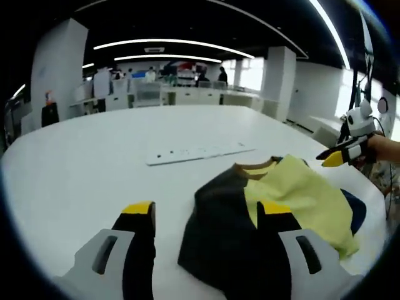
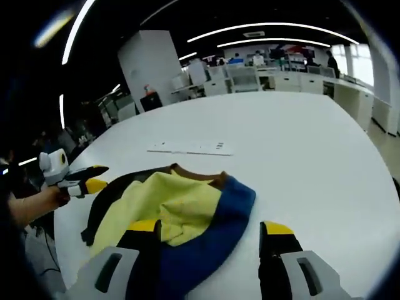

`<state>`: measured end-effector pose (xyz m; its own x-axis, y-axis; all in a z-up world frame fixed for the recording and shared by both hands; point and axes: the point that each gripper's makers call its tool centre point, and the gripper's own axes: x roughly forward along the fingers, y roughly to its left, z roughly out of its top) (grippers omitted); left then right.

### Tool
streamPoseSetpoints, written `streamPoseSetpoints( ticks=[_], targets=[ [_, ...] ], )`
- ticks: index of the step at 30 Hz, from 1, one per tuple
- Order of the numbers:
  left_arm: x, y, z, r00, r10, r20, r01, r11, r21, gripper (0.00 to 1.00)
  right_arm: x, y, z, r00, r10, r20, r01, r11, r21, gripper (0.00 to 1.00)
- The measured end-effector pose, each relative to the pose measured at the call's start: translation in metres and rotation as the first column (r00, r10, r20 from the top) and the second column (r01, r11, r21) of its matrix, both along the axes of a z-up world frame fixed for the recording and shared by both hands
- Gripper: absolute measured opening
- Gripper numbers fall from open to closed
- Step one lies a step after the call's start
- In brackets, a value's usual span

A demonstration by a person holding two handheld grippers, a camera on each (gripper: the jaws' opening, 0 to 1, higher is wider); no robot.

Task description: Fold the garment on the visible template until the final outline fits inside the template.

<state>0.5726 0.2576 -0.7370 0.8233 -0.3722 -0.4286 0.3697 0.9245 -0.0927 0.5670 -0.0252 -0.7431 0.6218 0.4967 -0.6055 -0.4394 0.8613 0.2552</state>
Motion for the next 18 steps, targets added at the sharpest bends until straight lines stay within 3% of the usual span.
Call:
streamPoseSetpoints(
  ticks=[18],
  targets=[
    [-0.072, 0.004, 0.007, 0.996, -0.087, -0.013, 0.086, 0.996, -0.031, 0.69, -0.058, -0.013, 0.011, 0.995, 0.094, -0.012, -0.095, 0.995, -0.012, 0.56]
  ],
)
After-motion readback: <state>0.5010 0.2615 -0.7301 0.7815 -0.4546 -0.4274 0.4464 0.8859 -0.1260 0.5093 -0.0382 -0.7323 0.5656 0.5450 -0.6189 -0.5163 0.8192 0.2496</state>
